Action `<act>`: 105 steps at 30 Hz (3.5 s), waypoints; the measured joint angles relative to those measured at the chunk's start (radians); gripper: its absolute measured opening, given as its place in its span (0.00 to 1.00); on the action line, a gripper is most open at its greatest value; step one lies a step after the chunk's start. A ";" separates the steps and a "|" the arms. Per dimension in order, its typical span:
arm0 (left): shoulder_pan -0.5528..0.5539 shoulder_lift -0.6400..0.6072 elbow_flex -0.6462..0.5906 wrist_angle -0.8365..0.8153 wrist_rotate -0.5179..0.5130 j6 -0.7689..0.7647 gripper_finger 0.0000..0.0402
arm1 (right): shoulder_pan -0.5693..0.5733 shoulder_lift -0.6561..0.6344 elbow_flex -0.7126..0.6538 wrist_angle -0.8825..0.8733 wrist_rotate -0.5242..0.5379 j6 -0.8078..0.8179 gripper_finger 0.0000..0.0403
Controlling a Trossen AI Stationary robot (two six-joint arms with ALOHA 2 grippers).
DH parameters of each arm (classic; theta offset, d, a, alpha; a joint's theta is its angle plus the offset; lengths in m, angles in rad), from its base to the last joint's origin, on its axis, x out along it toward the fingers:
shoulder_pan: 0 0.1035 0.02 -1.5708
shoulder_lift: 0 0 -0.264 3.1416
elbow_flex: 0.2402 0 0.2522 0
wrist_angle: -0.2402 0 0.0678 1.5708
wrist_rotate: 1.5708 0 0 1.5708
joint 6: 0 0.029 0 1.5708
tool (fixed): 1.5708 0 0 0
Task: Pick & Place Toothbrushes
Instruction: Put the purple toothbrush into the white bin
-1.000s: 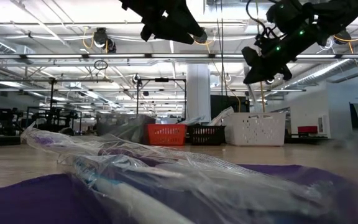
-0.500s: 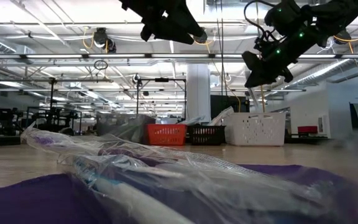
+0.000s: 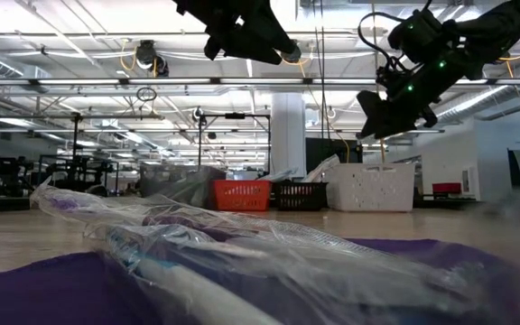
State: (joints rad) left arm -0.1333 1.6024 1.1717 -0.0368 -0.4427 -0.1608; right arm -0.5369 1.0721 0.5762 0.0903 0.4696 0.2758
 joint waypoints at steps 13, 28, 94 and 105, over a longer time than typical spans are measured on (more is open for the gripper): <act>-0.026 0.000 0.000 -0.209 0.263 0.028 0.46 | 0.009 0.000 0.000 0.018 -0.152 0.001 0.58; -0.289 0.080 0.000 -0.341 0.401 -0.042 0.46 | 0.017 0.000 -0.001 0.020 -0.422 0.052 0.56; -0.298 0.018 0.001 -0.218 0.005 -0.185 0.01 | 0.028 0.000 0.000 0.054 -0.421 0.026 0.52; -0.332 0.019 0.001 -0.220 -0.003 -0.240 0.01 | 0.028 0.000 0.000 0.053 -0.422 0.022 0.52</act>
State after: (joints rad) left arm -0.4650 1.6215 1.1725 -0.2571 -0.4458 -0.4004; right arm -0.5087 1.0721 0.5758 0.1432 0.0479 0.2981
